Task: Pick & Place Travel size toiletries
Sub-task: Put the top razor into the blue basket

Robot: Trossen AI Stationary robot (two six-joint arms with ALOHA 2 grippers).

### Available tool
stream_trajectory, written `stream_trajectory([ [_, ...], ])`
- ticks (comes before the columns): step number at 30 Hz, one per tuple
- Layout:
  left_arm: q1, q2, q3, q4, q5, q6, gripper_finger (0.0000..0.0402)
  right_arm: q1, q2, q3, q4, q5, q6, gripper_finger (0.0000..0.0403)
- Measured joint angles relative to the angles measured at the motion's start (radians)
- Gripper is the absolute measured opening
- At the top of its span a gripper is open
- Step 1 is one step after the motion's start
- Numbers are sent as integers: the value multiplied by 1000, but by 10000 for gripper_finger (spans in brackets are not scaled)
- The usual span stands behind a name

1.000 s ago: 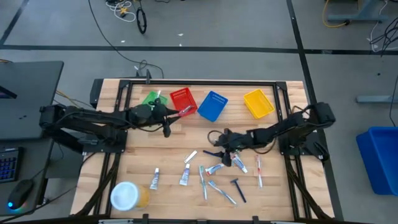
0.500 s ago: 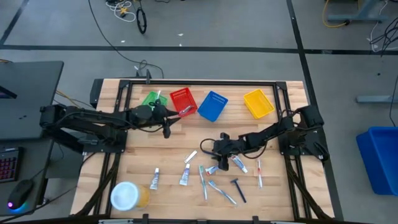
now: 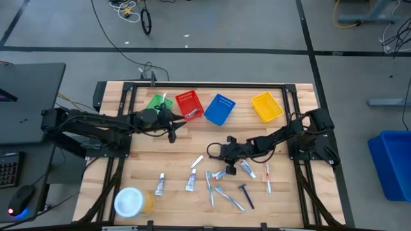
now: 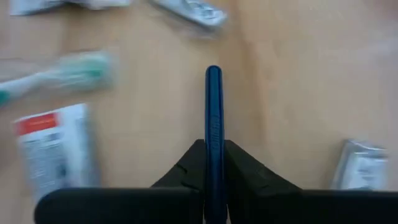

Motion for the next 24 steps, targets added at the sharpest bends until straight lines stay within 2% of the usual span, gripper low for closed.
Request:
stream_trajectory([
  [5, 0, 0, 0, -1, 0, -7, 126, -30, -86, 19, 6, -96, -31, 44],
  [10, 0, 0, 0, 3, -1, -9, 126, -99, -203, 78, -86, -144, -221, 47],
  [16, 0, 0, 0, 6, -2, -10, 126, -256, -265, 186, -275, -99, -469, 49],
  [24, 0, 0, 1, 5, -12, -10, 126, -477, -263, 231, -298, -99, -654, 50],
])
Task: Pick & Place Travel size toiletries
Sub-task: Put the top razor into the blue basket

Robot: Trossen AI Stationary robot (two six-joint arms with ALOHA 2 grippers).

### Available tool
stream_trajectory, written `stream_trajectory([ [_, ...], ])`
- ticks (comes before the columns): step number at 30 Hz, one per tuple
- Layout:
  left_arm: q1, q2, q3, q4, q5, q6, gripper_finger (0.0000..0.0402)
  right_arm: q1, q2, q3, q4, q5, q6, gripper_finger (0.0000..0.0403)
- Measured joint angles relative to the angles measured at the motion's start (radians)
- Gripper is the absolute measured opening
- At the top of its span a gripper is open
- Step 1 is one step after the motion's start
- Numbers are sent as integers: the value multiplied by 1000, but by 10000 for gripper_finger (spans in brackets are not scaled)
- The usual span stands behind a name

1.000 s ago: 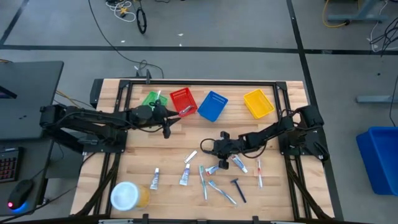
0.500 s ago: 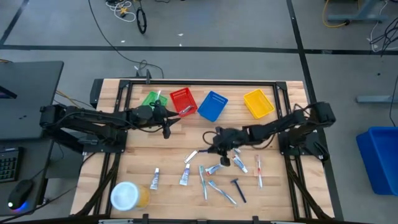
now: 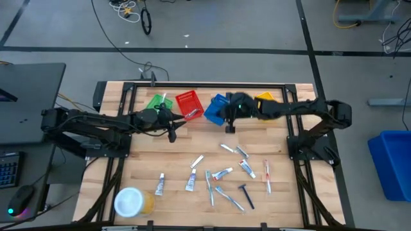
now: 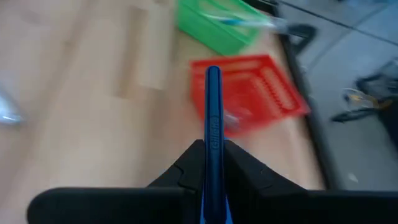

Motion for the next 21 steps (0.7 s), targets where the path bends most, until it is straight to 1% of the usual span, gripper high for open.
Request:
stream_trajectory([
  [4, 1, 0, 0, -1, -9, 0, 126, -96, 25, 1, -1, -16, -55, 50],
  [7, 1, 0, 0, 1, -13, 0, 126, -159, 78, 1, 11, -84, -93, 50],
  [9, 0, 0, 0, 1, -28, 0, 126, -191, 118, 1, 18, -102, -119, 50],
  [12, 1, 0, 0, 0, -53, 0, 126, -226, 163, 1, 31, -115, -141, 50],
  [16, 1, 0, 0, 0, -82, 0, 126, -252, 203, 1, 76, -205, -144, 52],
  [21, 1, 0, 0, -1, -110, 0, 126, -257, 239, 1, 86, -218, -205, 53],
])
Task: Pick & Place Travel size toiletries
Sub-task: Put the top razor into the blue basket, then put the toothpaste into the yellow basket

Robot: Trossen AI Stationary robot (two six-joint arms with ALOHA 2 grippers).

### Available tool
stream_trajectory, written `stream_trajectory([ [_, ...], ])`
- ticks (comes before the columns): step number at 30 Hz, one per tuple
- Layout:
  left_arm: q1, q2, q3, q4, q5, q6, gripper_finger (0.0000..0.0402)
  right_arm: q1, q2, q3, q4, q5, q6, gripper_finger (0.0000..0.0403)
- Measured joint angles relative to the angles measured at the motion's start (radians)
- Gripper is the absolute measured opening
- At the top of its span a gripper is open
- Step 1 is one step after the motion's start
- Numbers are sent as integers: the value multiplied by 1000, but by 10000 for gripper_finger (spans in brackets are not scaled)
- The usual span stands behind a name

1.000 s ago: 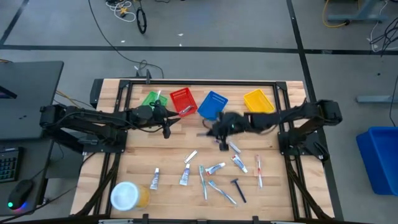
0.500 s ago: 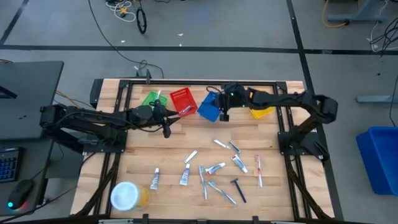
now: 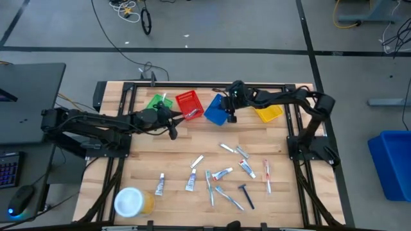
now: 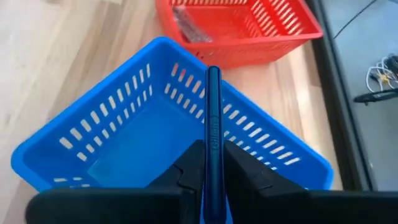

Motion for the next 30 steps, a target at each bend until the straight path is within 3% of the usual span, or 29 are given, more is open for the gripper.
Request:
stream_trajectory([
  [13, 0, 0, 0, 0, -1, 17, 126, 1, 40, 0, 5, -35, -148, 82],
  [21, 0, 0, 0, 0, -1, 28, 126, 1, 40, 0, 7, -14, -141, 144],
  [30, 0, 0, 0, 0, -1, 18, 126, 38, -13, 0, 9, 34, -3, 184],
])
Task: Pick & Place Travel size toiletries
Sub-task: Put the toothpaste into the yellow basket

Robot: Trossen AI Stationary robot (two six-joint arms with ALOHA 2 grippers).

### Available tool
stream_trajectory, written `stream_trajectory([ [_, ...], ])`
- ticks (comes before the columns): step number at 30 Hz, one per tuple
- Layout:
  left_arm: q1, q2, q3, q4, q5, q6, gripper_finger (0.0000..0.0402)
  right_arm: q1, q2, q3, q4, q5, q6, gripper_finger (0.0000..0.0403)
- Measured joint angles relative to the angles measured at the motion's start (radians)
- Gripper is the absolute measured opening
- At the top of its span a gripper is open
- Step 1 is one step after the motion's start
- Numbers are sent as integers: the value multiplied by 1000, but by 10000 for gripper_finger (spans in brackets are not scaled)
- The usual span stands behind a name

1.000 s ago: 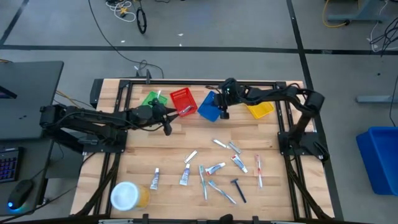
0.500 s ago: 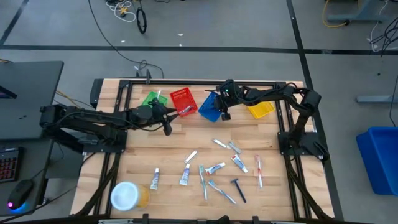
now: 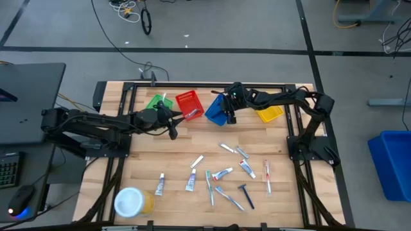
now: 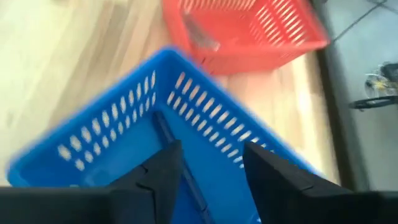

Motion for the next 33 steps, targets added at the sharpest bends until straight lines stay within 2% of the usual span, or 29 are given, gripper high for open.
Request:
stream_trajectory([
  [5, 0, 0, 0, -1, 0, -17, 126, 56, -104, 0, -35, 11, 114, 193],
  [10, 0, 0, 0, -1, 1, -18, 126, 139, -217, 0, -164, 4, 205, 195],
  [14, 0, 0, 0, -1, 5, -38, 126, 221, -272, 0, -256, 3, 339, 195],
  [21, 0, 0, -1, -42, 18, -59, 126, 336, -289, 0, -386, 2, 679, 196],
  [26, 0, 0, -1, -70, 18, -94, 126, 399, -289, 0, -520, 5, 811, 192],
  [33, -1, 0, -1, -71, 19, -101, 126, 483, -289, 0, -634, 143, 952, 190],
])
